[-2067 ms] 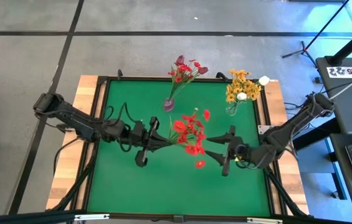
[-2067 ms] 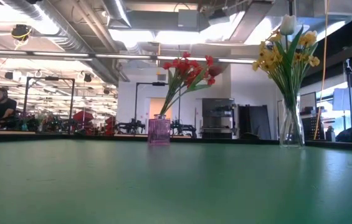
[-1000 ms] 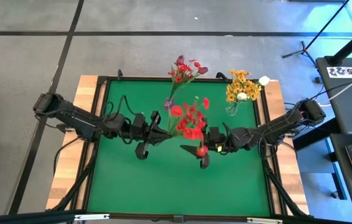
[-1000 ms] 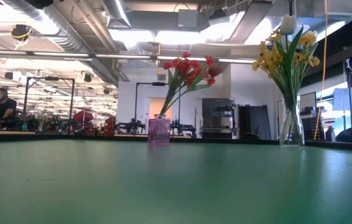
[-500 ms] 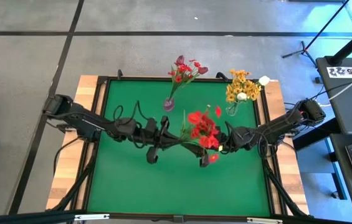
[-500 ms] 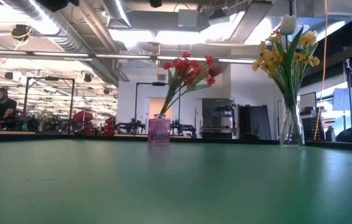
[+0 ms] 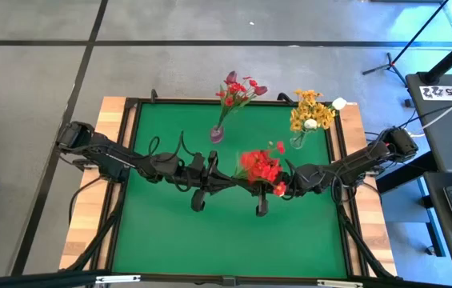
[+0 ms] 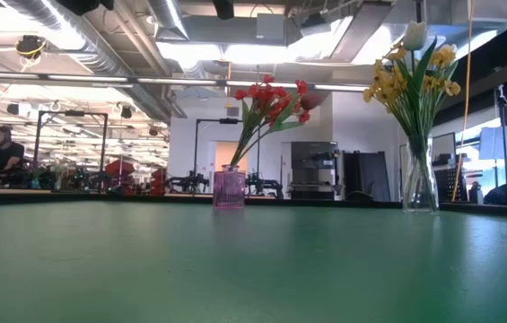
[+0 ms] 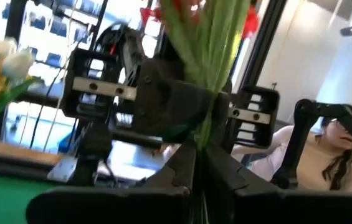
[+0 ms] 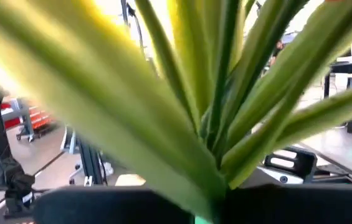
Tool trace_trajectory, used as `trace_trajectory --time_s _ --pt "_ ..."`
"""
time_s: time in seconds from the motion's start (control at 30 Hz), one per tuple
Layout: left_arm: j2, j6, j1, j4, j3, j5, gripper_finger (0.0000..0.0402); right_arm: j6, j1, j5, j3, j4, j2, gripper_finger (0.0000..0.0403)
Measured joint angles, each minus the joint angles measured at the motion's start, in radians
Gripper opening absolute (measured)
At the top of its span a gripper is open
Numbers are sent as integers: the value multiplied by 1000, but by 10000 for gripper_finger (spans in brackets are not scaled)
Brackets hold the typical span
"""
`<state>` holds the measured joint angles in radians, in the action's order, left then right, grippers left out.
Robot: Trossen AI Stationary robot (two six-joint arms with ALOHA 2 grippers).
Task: Sort flowers into vase by color
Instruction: Put the red flowers into the pink vase
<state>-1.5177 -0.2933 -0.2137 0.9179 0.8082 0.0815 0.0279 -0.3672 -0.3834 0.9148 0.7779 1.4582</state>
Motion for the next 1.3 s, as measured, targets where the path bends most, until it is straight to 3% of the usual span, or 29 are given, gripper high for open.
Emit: trace_trajectory --time_s 0.5,0.77,1.3 --pt "68 -19 -5 -469 60 14 124 73 1 -7 0 -147 0 18" --pt "72 -19 -12 -598 136 19 132 101 0 19 0 -202 0 7" --pt "72 -18 -11 -611 146 34 131 124 0 48 0 -210 0 12"
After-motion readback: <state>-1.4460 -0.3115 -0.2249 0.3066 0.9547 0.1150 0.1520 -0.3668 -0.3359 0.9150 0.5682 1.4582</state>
